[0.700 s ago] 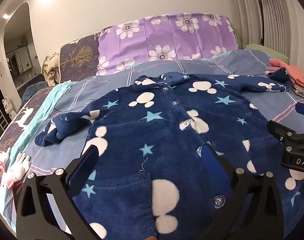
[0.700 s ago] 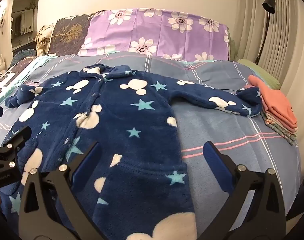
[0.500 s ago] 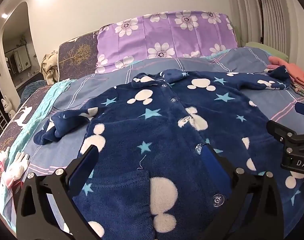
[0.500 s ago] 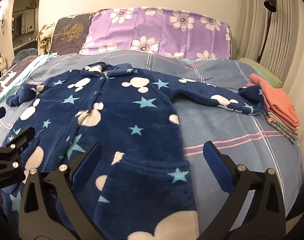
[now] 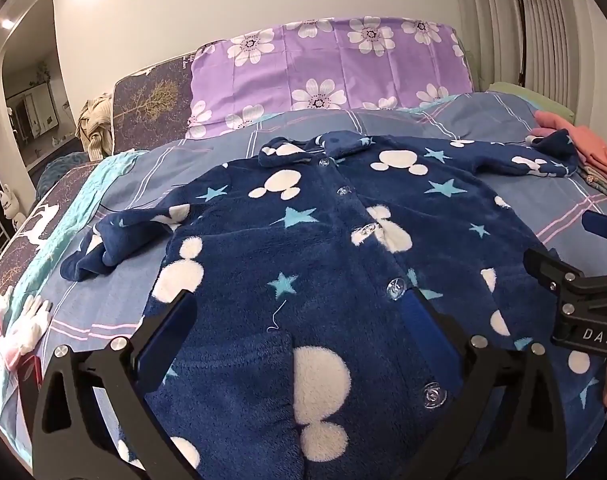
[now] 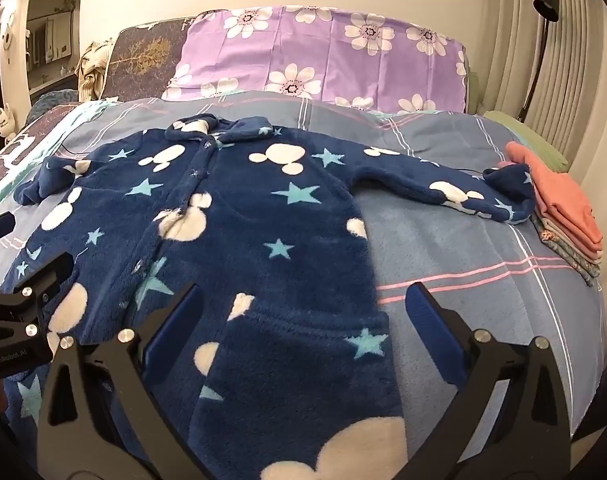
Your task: Fold small clothes
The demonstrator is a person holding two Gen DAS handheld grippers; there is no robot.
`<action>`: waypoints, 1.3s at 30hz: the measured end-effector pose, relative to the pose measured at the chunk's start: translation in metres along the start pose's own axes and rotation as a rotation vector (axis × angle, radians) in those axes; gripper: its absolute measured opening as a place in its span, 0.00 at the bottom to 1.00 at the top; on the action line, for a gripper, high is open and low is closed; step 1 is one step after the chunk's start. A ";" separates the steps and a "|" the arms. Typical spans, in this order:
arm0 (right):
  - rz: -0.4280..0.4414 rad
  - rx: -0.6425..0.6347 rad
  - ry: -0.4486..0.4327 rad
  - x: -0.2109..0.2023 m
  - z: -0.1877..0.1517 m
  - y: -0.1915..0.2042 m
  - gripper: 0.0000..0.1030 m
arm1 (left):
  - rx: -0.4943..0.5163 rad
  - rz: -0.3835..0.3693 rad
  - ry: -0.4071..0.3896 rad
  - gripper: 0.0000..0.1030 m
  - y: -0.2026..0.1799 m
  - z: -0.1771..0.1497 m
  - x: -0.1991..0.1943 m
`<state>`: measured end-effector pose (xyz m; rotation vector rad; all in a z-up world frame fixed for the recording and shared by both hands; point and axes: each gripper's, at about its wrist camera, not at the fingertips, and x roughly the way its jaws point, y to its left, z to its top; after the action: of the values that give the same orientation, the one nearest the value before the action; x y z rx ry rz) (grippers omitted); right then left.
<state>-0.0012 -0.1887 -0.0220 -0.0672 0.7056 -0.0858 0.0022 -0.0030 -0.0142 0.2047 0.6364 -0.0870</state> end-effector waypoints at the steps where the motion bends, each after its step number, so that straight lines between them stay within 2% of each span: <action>1: -0.001 -0.001 0.001 0.001 0.000 0.001 0.98 | 0.000 0.000 0.002 0.99 -0.001 -0.001 0.000; 39: -0.017 -0.009 0.019 0.006 -0.003 0.005 0.98 | 0.009 -0.030 0.041 0.99 -0.004 -0.001 0.005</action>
<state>0.0018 -0.1845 -0.0289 -0.0812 0.7247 -0.0994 0.0048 -0.0070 -0.0190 0.2062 0.6797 -0.1144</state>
